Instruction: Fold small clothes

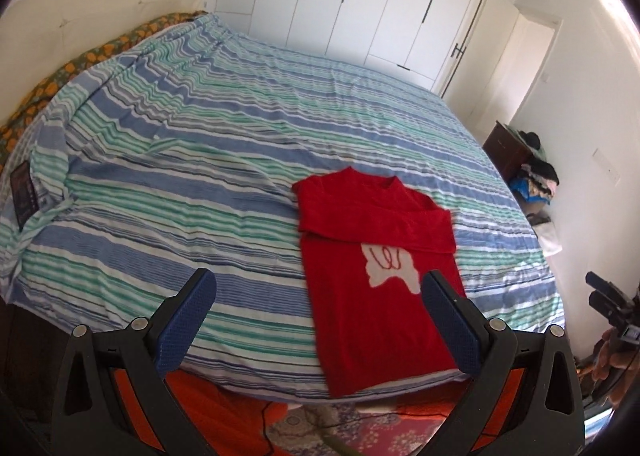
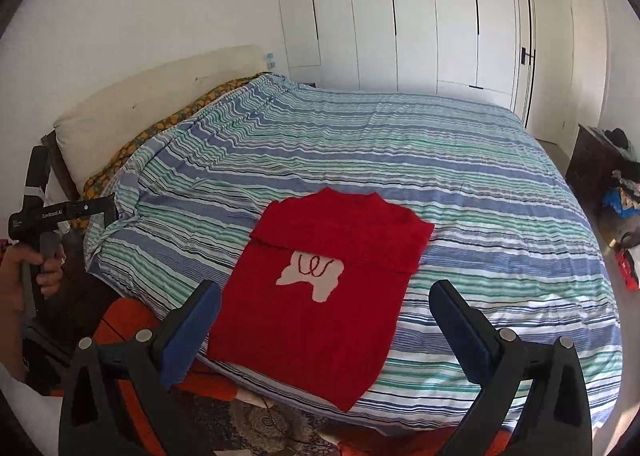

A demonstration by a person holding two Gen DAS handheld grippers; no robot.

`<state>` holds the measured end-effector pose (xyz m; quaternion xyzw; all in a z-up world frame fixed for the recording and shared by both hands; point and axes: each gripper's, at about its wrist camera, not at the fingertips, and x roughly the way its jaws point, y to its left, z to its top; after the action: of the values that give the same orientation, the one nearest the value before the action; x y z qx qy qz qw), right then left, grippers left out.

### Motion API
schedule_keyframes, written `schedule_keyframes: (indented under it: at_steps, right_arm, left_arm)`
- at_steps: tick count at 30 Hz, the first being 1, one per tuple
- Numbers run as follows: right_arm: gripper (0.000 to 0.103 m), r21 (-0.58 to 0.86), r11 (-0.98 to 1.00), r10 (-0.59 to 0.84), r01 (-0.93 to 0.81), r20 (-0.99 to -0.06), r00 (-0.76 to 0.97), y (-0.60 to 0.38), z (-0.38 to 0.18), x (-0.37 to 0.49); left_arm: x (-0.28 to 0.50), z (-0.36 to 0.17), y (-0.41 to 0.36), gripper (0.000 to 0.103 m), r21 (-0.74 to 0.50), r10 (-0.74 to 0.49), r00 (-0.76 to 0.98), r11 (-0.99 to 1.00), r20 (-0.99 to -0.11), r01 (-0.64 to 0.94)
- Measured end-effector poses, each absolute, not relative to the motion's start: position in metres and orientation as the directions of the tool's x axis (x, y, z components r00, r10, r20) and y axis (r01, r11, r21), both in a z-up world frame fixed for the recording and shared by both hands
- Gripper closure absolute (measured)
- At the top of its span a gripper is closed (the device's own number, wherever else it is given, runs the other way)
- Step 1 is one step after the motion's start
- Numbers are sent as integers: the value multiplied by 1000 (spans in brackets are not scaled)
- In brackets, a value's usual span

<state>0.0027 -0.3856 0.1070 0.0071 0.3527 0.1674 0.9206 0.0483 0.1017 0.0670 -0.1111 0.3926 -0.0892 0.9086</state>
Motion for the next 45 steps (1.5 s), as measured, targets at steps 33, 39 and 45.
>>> schedule_keyframes:
  at_steps: [33,39,45]
  right_arm:
    - [33,678,735,670,-34,-717,193,-444,-176,60]
    - [50,696,718,683,-8,-702,204,-450,-176,61]
    - [67,674,739,663,-17,-722,199,-444,-178,65]
  left_arm:
    - [65,-182,28,22,-526,-534,152,845,-832,91]
    - [65,-183,26,51,-567,-575,115,818,-810,98]
    - [69,-193,22,79,-540,-546,74,837,-835,81]
